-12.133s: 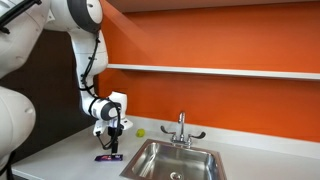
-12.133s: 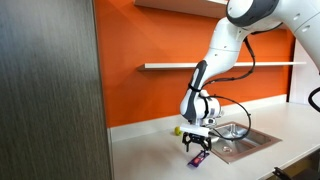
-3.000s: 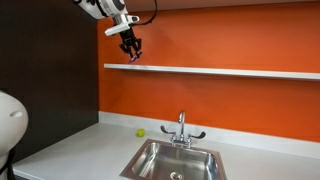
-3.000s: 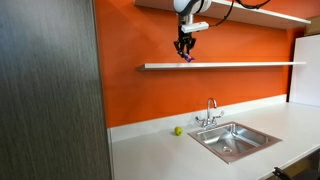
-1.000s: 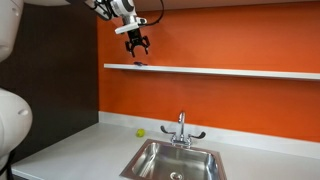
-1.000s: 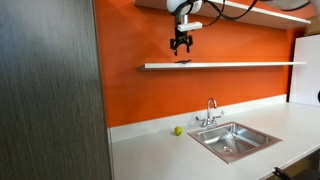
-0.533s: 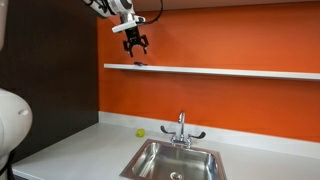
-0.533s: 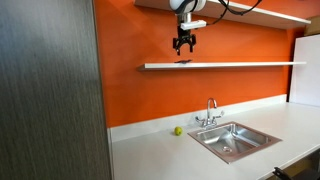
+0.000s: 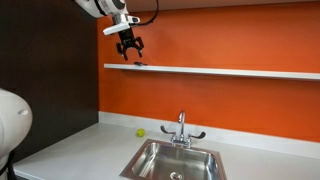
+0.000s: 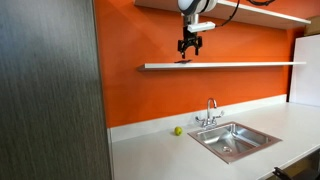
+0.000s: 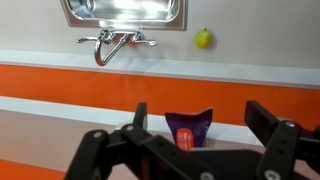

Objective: Put the candy bar on the shelf

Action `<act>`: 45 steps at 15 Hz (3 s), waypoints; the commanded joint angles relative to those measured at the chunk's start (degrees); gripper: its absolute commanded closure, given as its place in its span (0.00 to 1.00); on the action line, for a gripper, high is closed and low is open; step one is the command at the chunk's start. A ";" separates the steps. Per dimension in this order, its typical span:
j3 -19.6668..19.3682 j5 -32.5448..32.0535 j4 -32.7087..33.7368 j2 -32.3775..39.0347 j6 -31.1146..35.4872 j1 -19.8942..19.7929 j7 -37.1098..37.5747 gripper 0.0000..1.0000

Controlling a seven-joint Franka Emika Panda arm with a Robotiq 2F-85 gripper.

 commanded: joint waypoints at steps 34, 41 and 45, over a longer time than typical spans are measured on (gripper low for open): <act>-4.40 0.08 -60.09 5.01 58.83 -8.14 1.60 0.00; -4.40 0.08 -59.96 5.00 58.83 -8.06 1.60 0.00; -4.40 0.08 -59.96 5.00 58.83 -8.06 1.60 0.00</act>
